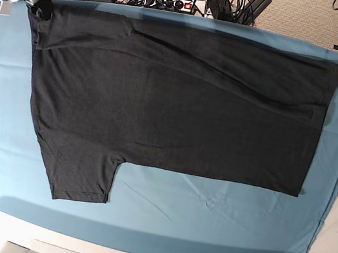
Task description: Fold the T-shirt properly
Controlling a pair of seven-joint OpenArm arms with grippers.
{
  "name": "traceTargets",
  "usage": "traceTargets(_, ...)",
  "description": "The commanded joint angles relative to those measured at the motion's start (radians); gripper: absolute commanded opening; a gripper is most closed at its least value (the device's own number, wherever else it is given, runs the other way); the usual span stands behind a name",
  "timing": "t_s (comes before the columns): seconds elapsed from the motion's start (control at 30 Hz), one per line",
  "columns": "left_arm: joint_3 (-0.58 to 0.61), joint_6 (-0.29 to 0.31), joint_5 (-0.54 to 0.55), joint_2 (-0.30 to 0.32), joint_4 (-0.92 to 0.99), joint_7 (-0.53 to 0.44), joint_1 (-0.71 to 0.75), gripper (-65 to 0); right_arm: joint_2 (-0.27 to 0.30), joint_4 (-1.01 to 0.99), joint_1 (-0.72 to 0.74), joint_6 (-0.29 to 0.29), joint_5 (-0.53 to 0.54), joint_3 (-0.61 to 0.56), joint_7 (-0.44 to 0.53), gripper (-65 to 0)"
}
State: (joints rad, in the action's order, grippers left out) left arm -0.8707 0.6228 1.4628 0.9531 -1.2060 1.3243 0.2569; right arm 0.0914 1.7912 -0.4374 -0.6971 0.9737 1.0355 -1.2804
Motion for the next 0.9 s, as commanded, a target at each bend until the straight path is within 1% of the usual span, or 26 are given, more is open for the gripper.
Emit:
traceTargets(0.0,-0.01,0.003,0.021,0.036,-0.012,-0.016,-0.005,-40.2,0.014,0.013,-0.002,-0.001,0.024,0.006,0.019,-61.6)
traceTargets(0.03,-0.01,0.003,0.021,0.035,-0.012,-0.016,-0.005,-41.5,0.014,0.013,-0.003,-0.001,0.023,0.006,0.019,-65.0)
traceTargets(0.13,-0.01,0.004,0.021,0.036,-0.012,-0.016,-0.005,-44.7,0.014,0.013,-0.003,-0.001,0.024,0.006,0.012,-65.0)
traceTargets(0.47,-0.01,0.003,0.021,0.036,-0.012,-0.016,-0.005,-44.8,0.014,0.013,-0.003,-0.001,0.031,0.006,-0.001,-65.0)
traceTargets(0.57,-0.01,0.004,0.021,0.036,-0.012,-0.016,-0.005,-44.8,0.014,0.013,-0.003,-0.001,0.017,0.006,-0.014,-65.0)
traceTargets(0.6,-0.01,0.004,0.021,0.036,-0.012,-0.017,-0.005,-44.8,0.014,0.013,-0.003,-0.001,0.008,0.006,-0.011,-61.4)
traceTargets(0.63,-0.01,0.004,0.021,0.036,-0.012,-0.017,-0.005,-44.8,0.014,0.013,-0.003,-0.001,0.0,0.006,-0.002,-52.0)
traceTargets(0.67,-0.01,0.003,0.021,0.036,-0.012,-0.017,-0.005,-44.8,0.014,0.013,-0.003,-0.001,0.0,0.006,0.007,-44.7)
traceTargets(0.7,-0.01,0.003,0.021,0.035,-0.012,-0.017,-0.005,-44.8,0.014,0.013,-0.003,-0.001,0.0,0.006,0.018,-40.7)
traceTargets(0.8,-0.01,0.003,0.021,0.035,-0.012,-0.017,-0.005,-44.8,0.014,0.013,-0.003,-0.001,-0.013,-0.007,0.032,-40.2)
traceTargets(0.87,-0.01,0.004,0.021,0.035,-0.012,-0.023,-0.005,-44.8,0.014,0.013,-0.003,-0.001,-0.036,-0.037,0.034,-40.2)
